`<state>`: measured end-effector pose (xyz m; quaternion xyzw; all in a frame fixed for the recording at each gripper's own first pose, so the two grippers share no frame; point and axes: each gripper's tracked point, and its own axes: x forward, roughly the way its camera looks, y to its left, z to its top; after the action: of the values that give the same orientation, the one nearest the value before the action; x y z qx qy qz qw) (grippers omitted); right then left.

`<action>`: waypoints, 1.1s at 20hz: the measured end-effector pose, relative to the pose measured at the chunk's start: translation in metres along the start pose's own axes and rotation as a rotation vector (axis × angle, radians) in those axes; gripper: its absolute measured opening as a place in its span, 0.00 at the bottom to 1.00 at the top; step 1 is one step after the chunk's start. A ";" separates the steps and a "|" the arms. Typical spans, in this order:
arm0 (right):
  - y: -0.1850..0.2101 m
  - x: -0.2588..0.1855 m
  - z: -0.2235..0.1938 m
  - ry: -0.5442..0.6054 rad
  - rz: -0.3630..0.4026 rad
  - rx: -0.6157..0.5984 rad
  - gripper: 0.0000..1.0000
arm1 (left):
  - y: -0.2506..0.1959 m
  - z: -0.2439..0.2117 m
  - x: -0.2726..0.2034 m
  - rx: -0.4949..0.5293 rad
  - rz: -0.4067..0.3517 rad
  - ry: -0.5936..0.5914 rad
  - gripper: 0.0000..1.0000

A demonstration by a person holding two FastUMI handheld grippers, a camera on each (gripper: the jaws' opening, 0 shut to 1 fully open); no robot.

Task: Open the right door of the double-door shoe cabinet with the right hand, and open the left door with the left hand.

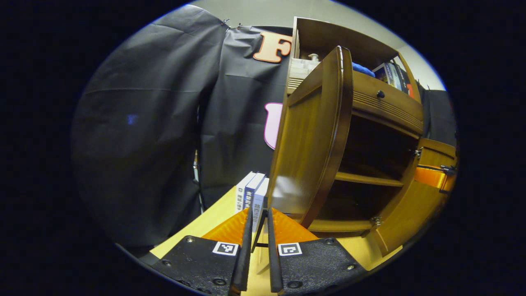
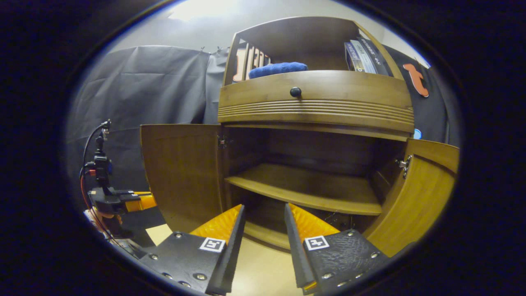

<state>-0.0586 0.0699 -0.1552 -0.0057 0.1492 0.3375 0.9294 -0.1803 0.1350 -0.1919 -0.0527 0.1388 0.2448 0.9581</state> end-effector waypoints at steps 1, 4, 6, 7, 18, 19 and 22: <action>0.001 0.001 -0.001 0.003 0.005 0.000 0.53 | 0.003 0.001 0.001 0.006 0.003 0.001 0.12; 0.007 0.002 -0.002 0.007 0.017 -0.003 0.56 | 0.007 0.002 0.000 -0.006 0.000 0.003 0.30; 0.010 0.004 -0.004 0.011 0.024 -0.003 0.53 | 0.006 0.002 0.000 -0.005 0.001 0.004 0.13; 0.010 0.004 -0.005 0.014 0.026 -0.005 0.56 | 0.006 0.002 -0.001 -0.001 0.004 0.002 0.13; 0.010 0.004 -0.009 0.022 0.045 0.006 0.56 | 0.049 0.010 -0.024 -0.038 0.169 -0.034 0.22; 0.008 0.004 -0.010 0.025 0.041 0.005 0.56 | 0.050 0.016 -0.028 -0.048 0.177 -0.045 0.17; 0.002 0.004 -0.011 0.026 0.026 0.013 0.53 | 0.046 0.038 -0.034 -0.072 0.191 -0.089 0.22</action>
<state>-0.0598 0.0728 -0.1663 -0.0020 0.1636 0.3487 0.9228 -0.2223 0.1659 -0.1474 -0.0628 0.0914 0.3417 0.9332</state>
